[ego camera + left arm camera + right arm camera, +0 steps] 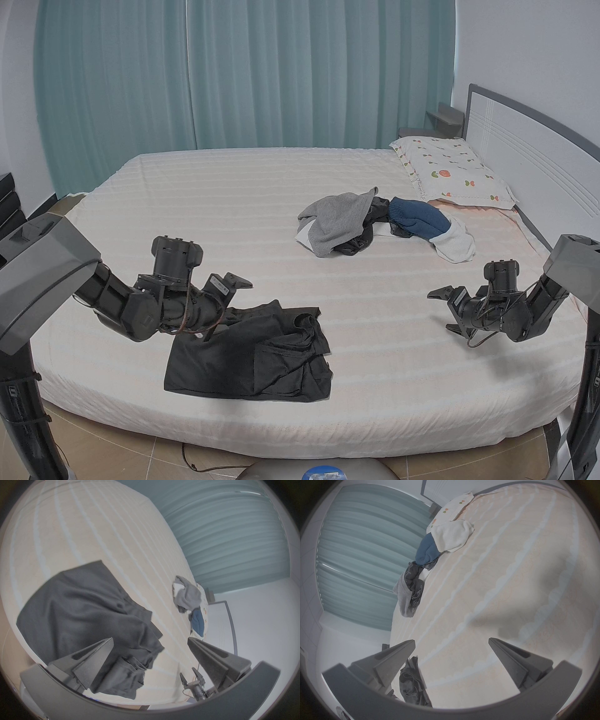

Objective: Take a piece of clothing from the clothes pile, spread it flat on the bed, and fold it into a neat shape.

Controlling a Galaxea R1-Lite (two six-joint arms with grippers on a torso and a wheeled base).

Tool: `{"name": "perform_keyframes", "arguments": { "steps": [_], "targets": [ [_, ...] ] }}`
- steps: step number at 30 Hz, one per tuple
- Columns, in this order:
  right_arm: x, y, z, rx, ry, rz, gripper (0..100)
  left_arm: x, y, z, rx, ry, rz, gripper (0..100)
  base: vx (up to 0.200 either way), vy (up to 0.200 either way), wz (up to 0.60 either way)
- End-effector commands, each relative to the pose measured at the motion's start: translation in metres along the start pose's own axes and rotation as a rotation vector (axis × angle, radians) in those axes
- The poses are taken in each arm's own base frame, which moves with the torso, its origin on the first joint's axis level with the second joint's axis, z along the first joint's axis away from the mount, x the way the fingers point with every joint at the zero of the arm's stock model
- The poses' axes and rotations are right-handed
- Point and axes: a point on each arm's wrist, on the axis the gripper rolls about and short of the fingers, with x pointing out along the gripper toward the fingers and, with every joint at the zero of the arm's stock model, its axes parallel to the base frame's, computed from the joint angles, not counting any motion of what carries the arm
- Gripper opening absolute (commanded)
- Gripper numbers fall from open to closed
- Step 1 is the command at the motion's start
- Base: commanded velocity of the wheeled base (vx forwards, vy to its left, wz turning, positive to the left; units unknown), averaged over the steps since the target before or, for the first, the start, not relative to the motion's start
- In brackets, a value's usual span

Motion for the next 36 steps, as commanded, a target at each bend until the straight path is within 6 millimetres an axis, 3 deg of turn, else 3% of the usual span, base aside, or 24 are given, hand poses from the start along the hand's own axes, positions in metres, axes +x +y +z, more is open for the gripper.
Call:
{"name": "perform_keyframes", "arguments": {
  "steps": [1,7,8,20,27,36],
  "targets": [
    [-0.002,0.017,-0.014,-0.046,-0.003,0.006,100,-0.001,0.018,0.012,-0.039,-0.014,0.038,100,0.0,0.0,0.0],
    [0.005,0.041,-0.032,-0.11,-0.017,0.018,100,-0.005,0.024,0.019,-0.072,0.056,0.011,100,0.0,0.133,0.0],
    [0.006,0.047,-0.043,-0.136,-0.016,0.001,100,-0.008,0.027,0.026,-0.097,0.053,0.004,100,0.0,0.2,0.0],
    [0.011,0.052,-0.086,-0.326,0.001,-0.074,100,-0.011,0.05,0.06,-0.153,-0.023,0.005,100,0.0,0.2,0.0],
    [0.012,0.049,-0.101,-0.39,-0.001,-0.113,100,-0.012,0.052,0.061,-0.155,-0.016,-0.005,100,0.0,0.2,0.0],
    [0.01,0.064,-0.126,-0.508,-0.016,-0.12,100,-0.012,0.053,0.061,-0.152,-0.014,-0.004,100,0.0,0.2,0.0]
  ]
}}
